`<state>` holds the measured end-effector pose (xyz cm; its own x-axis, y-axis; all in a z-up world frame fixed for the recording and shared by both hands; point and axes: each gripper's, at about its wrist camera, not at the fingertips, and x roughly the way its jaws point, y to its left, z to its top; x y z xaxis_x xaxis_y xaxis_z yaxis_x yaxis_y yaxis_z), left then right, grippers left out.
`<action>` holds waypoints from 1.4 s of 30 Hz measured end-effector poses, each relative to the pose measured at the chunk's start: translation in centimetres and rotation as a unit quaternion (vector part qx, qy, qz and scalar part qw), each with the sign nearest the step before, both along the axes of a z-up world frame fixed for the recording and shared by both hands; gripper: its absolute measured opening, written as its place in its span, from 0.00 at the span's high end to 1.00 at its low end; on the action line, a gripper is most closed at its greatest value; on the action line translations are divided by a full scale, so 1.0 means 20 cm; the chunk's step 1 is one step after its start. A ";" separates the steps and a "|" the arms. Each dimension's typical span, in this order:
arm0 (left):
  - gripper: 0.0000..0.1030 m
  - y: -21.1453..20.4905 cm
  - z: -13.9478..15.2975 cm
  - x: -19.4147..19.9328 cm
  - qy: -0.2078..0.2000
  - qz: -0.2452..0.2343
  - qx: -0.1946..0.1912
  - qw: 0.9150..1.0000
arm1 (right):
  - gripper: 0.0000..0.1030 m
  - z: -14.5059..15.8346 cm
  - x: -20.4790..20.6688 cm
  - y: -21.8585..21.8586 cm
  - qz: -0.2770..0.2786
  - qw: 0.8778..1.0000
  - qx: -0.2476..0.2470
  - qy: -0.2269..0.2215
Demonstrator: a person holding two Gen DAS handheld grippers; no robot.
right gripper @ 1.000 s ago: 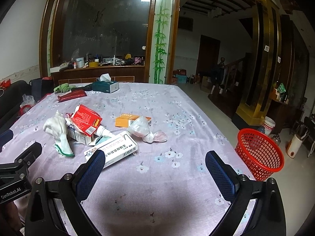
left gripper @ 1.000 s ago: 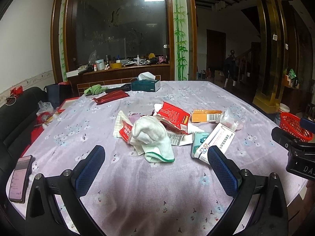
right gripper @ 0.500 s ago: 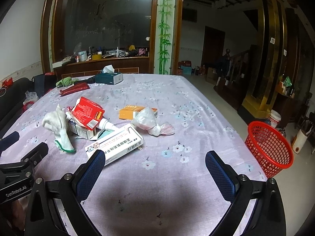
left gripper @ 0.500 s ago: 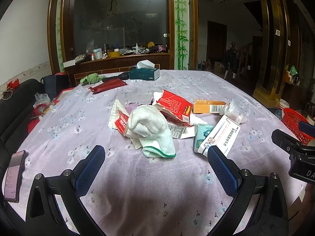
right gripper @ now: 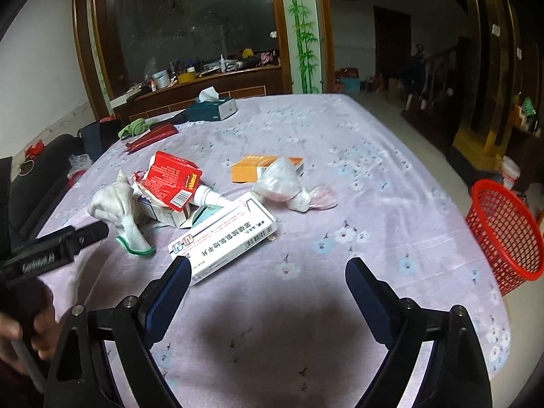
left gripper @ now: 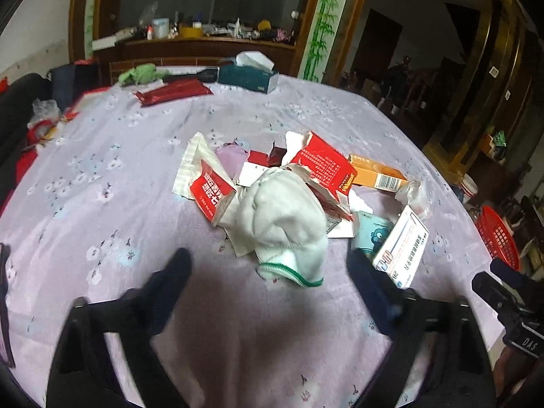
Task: Collect trash
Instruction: 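Grasp the white glove with the left tool while the right tool grasps the white medicine box, then carry the glove and medicine box over the red wastebasket with both tools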
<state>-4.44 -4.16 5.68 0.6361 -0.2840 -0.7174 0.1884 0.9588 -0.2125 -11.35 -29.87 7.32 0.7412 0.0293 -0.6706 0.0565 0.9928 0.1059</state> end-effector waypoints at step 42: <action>0.69 -0.12 0.09 -0.07 -0.061 -0.058 0.007 0.996 | 0.86 -0.17 0.40 0.12 0.028 0.990 0.038 0.131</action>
<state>-5.79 -6.59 7.41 0.6816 -0.3512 -0.6420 0.3224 0.9317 -0.1673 -3.34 -27.42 3.87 0.5372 0.1228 -0.8345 0.0370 0.9850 0.1688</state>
